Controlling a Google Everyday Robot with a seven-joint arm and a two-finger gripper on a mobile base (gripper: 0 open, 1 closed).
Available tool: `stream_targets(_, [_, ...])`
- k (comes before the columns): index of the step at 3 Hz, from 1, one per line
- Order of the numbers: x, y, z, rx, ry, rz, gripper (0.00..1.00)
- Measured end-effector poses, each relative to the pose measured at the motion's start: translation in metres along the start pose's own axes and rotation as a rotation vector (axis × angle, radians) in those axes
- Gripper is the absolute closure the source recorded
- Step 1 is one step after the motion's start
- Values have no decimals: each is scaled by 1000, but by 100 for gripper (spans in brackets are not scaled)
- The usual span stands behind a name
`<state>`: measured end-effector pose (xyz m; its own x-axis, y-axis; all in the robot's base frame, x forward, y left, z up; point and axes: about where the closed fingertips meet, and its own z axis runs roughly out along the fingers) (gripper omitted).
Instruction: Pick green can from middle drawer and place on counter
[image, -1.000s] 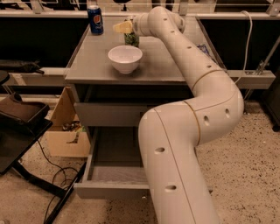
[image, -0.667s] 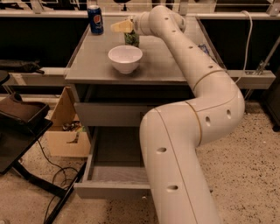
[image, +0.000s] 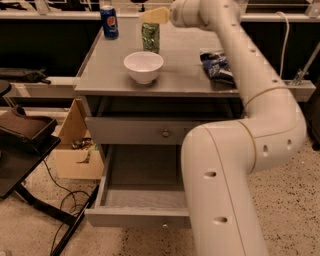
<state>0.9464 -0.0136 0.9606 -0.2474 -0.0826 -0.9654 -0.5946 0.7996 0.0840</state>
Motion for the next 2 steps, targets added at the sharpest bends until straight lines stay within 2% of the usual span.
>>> stream_targets(1, [-21, -5, -77, -78, 37, -77, 0])
stream_targets(2, [-24, -6, -132, -113, 104, -136, 0])
